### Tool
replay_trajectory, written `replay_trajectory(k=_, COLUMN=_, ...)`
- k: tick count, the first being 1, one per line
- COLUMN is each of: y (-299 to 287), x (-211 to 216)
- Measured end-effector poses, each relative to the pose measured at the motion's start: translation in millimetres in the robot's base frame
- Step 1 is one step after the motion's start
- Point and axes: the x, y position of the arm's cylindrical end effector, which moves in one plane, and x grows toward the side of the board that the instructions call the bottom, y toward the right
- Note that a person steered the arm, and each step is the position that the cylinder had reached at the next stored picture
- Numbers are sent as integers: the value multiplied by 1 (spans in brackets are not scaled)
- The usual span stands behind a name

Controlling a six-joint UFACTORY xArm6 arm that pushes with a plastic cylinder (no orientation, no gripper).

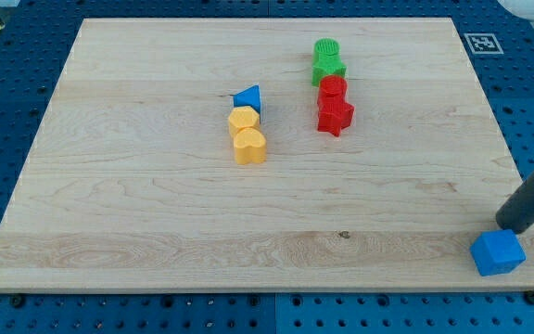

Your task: Move the arm to the left of the blue cube

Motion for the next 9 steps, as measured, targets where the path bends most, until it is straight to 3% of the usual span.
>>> replay_trajectory(k=1, y=-21, x=-22)
replay_trajectory(k=2, y=-70, x=0)
replay_trajectory(k=3, y=-127, x=55)
replay_trajectory(k=5, y=-127, x=61)
replay_trajectory(k=7, y=-86, x=60)
replay_trajectory(k=8, y=-110, x=34)
replay_trajectory(k=9, y=-78, x=-30)
